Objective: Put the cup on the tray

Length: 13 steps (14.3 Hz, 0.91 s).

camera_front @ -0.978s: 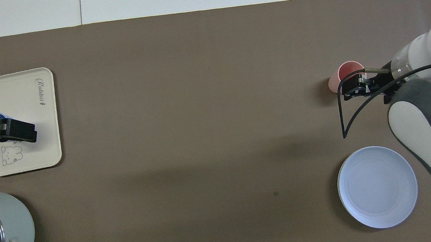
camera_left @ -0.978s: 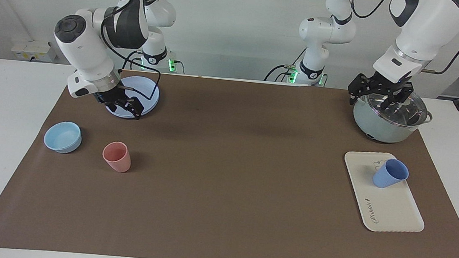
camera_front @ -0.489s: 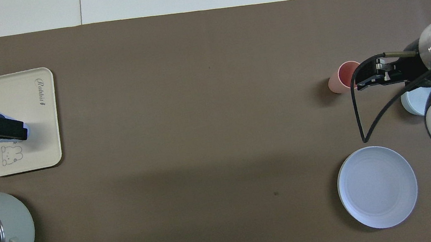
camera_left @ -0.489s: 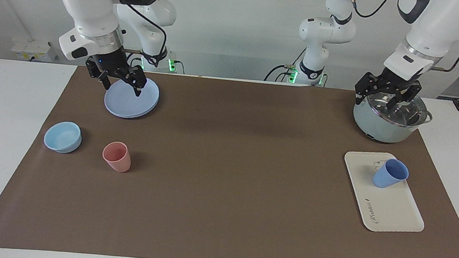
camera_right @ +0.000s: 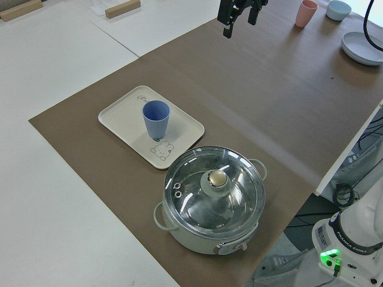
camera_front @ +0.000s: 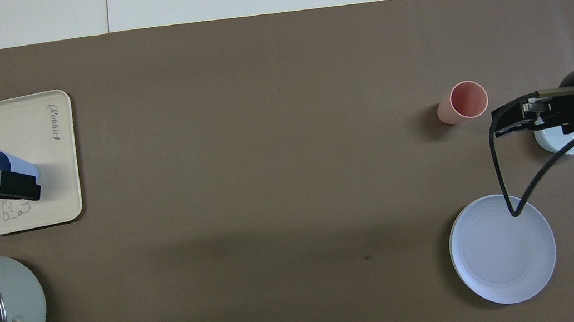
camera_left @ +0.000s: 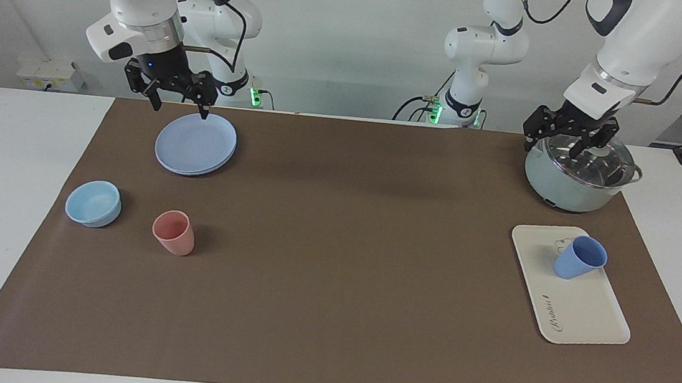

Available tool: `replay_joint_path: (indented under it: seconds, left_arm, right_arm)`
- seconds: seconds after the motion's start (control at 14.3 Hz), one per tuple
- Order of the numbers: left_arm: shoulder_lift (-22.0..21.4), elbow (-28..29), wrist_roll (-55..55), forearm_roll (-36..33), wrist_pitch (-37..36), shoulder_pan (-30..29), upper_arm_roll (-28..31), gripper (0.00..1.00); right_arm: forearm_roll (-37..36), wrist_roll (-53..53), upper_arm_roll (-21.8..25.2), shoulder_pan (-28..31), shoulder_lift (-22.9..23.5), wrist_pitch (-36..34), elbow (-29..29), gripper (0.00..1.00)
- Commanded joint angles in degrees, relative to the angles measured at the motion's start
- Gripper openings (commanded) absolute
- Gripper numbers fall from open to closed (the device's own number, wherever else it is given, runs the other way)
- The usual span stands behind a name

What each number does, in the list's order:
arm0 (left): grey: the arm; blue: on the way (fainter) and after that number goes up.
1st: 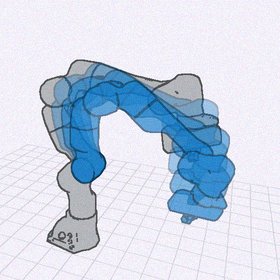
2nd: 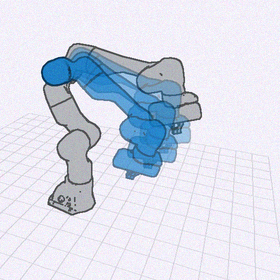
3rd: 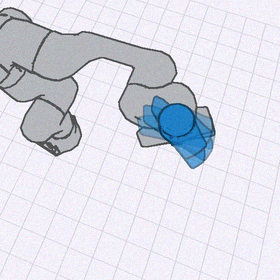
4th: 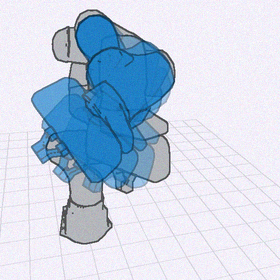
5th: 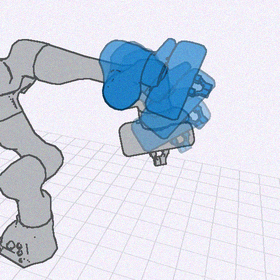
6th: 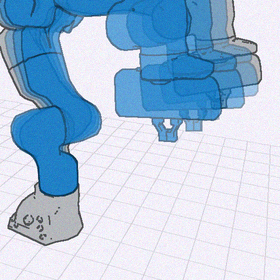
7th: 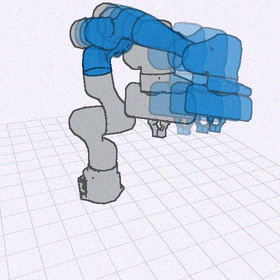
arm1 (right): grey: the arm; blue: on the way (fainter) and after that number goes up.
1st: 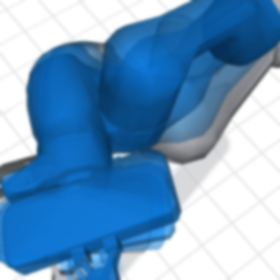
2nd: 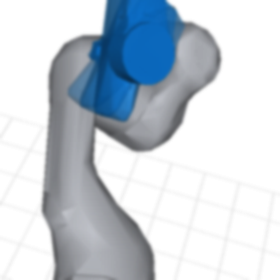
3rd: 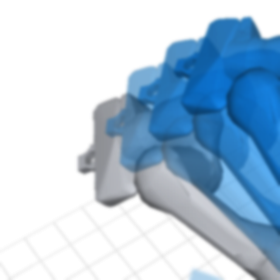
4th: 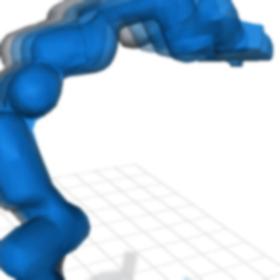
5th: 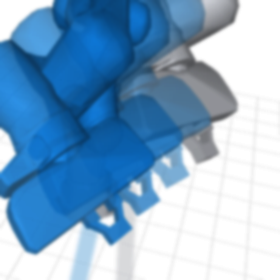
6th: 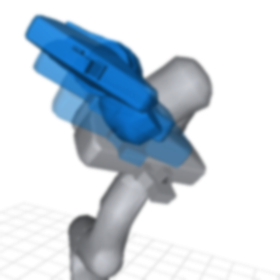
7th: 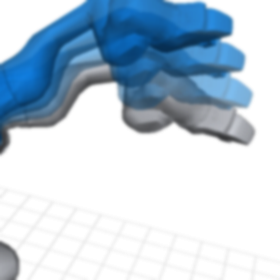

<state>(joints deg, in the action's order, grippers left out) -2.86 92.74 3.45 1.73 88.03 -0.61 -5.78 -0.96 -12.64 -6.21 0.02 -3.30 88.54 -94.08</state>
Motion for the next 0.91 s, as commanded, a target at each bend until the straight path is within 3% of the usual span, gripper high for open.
replay_joint_path:
  seconds: [0.0,0.84]
  left_arm:
    - [-1.80,1.39,0.33,0.20,0.47,-0.35,-0.11,1.00]
    - [-1.98,1.56,0.24,0.20,1.00,-0.35,-0.11,1.00]
  right_arm:
    - [0.78,2.18,-0.20,1.56,-0.74,1.29,-1.46,1.00]
    - [0.87,2.09,-0.11,1.57,0.14,1.37,-0.67,1.00]
